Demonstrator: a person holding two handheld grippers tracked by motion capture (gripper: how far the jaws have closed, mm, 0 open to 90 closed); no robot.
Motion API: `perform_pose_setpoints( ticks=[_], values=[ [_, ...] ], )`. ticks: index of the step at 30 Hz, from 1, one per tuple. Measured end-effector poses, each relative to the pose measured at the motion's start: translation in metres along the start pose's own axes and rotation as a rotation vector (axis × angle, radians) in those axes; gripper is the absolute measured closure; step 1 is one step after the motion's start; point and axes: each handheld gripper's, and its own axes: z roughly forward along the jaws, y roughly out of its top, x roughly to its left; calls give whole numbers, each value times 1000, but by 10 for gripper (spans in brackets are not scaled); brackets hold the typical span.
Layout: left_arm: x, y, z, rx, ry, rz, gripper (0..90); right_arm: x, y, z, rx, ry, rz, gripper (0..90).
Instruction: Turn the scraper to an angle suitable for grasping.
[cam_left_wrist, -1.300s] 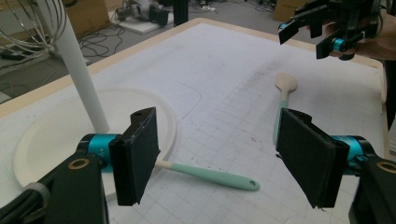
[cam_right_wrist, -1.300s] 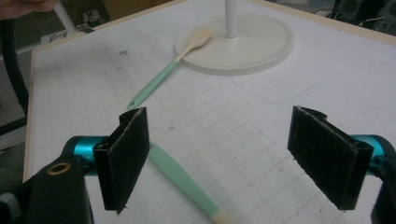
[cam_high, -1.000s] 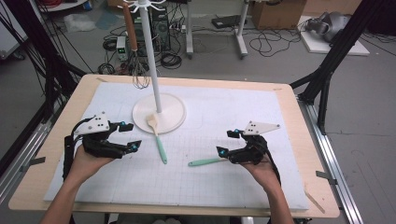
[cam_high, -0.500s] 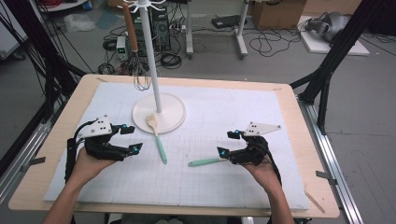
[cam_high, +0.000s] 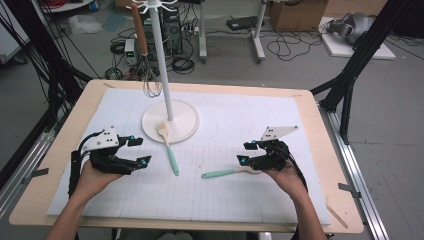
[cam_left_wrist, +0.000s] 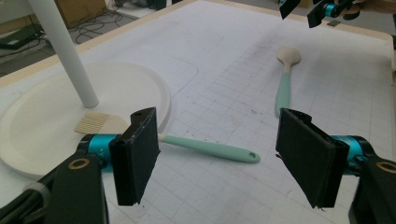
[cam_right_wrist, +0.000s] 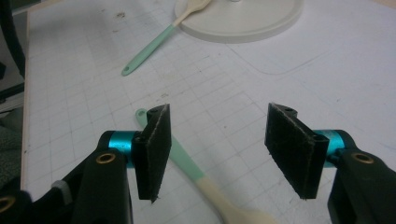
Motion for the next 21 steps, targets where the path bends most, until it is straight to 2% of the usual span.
perform_pose_setpoints(
  ticks=[5, 8, 12, 16, 18, 21],
  values=[
    [0, -1, -2, -2, 3, 2, 301, -1, 7, 1, 35, 14, -22, 431],
    [1, -1, -2, -4, 2, 3, 303, -3, 8, 1, 44, 19, -35, 498],
    [0, -2, -3, -11, 10, 7, 308, -9, 4, 1, 63, 18, -39, 668],
    [1, -2, -3, -13, 14, 9, 308, -19, -3, 4, 97, 14, -19, 823],
    [1, -1, -3, -17, 14, 9, 309, -23, -7, 7, 125, 8, -3, 878],
    [1, -1, -2, -18, 9, 9, 308, -27, -12, 11, 153, 3, -1, 889]
  ],
)
